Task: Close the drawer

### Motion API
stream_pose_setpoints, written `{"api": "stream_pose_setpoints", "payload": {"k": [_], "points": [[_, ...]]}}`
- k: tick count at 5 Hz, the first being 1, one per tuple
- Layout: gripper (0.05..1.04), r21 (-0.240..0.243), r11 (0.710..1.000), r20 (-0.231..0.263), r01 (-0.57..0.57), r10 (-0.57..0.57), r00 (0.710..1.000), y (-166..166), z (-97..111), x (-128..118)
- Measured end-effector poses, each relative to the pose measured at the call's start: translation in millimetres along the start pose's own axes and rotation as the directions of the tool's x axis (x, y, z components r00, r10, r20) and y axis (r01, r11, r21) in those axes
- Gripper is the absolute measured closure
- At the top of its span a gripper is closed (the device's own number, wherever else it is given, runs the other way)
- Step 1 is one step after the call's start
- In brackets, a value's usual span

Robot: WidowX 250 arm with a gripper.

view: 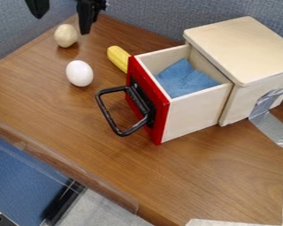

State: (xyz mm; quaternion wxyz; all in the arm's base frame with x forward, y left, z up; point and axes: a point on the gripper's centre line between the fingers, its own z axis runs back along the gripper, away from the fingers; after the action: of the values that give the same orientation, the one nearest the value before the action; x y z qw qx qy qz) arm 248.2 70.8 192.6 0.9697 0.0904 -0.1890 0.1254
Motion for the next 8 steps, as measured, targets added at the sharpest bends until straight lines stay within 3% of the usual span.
{"api": "stream_pose_setpoints", "payload": {"k": [1,2,3,4,5,7,8], "points": [[0.082,-0.011,1.0,-0.018,0.009,-0.009,1.0,-2.5,-5.7,-3.9],[0.083,-0.045,0.992,0.015,0.116,-0.115,0.993,14.9,-29.7,-21.6],[0.084,-0.102,0.965,0.057,0.24,-0.235,0.97,17.2,-43.1,-32.9],[0.084,-0.164,0.918,0.087,0.362,-0.353,0.932,20.8,-55.2,-40.1],[0.084,-0.195,0.876,0.077,0.442,-0.435,0.897,24.4,-67.3,-46.8],[0.084,-0.156,0.852,0.032,0.499,-0.501,0.865,33.5,-87.5,-75.7],[0.084,-0.157,0.858,0.023,0.489,-0.491,0.871,31.5,-90.8,-80.8]]}}
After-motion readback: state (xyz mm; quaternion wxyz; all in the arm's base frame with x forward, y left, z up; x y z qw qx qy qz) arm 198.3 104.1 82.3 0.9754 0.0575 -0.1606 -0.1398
